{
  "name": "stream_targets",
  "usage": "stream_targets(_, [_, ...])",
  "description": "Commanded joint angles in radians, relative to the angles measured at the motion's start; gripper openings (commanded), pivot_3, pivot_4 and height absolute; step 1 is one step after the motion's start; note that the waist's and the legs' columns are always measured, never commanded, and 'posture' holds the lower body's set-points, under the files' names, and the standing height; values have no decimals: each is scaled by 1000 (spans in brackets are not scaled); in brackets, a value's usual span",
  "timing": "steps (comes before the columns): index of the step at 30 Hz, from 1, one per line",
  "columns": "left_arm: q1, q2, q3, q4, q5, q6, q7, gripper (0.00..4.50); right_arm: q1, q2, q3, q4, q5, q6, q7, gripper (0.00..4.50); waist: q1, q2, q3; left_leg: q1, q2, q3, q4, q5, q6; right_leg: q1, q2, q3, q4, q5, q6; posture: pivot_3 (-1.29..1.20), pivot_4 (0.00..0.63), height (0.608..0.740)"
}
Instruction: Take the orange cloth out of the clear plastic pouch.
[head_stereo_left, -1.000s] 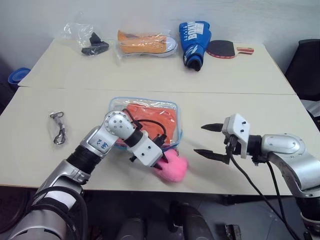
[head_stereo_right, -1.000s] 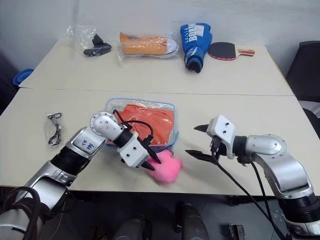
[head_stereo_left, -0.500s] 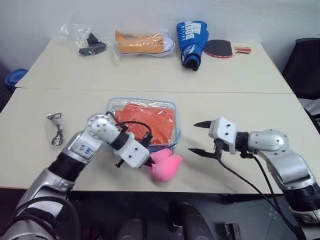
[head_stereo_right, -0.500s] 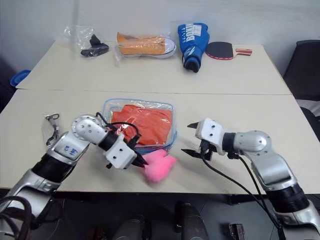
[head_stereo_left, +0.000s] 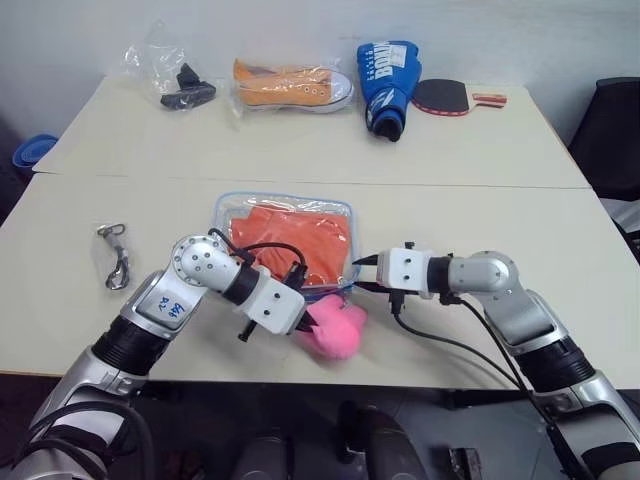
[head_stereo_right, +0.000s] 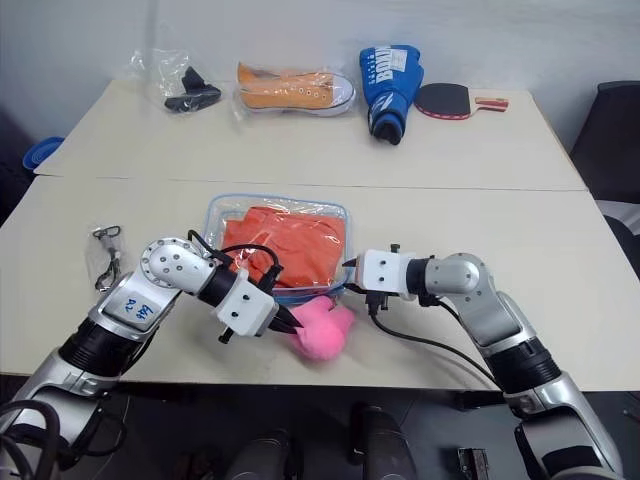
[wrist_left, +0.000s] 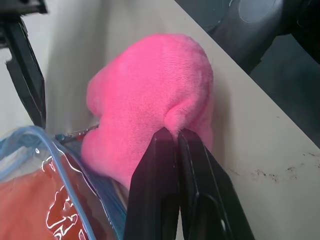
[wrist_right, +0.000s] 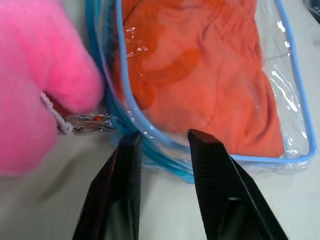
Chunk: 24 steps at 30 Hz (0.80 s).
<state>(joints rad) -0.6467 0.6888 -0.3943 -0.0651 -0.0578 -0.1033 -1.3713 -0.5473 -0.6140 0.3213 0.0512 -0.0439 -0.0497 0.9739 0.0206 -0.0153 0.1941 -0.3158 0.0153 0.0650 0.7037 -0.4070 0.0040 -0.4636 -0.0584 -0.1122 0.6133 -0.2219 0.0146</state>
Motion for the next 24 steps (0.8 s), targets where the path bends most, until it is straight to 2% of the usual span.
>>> stream_targets(1, [6,11,26,-29,-8,7,8,0,-24,21,-3,4,-10,-31,-3,1657,0,0,0,0,0,0,0,0,0,0,0,0,0,0,0,0,150,740])
stream_targets(5, [5,9,25,-26,-7,11,9,0,-32,37,-7,23,-16,-52,-1,1657,0,0,0,0,0,0,0,0,0,0,0,0,0,0,0,0,150,740])
stream_targets(8, [10,13,28,-20,-5,13,11,0,-30,37,-16,20,4,-59,20,1111,0,0,0,0,0,0,0,0,0,0,0,0,0,0,0,0,150,740])
stream_targets(11, [24,30,42,-16,-5,17,16,0,-33,24,-23,19,0,-71,32,159,-1,0,0,0,0,0,0,0,0,0,0,0,0,0,0,0,150,740])
stream_targets(12, [34,46,53,-11,-4,11,17,0,-34,14,-26,23,-3,-85,39,54,-2,0,0,0,0,0,0,0,0,0,0,0,0,0,0,0,150,740])
stream_targets(19, [119,178,182,-12,-46,41,33,0,-38,-68,-50,54,11,-206,104,54,-5,0,0,1,0,-1,0,0,0,0,0,0,0,0,0,0,150,740])
stream_targets(24, [217,284,386,-75,-211,314,67,0,-46,-126,-75,109,24,-321,137,54,-10,1,0,0,1,-1,0,0,0,-1,0,-1,0,0,0,0,150,740])
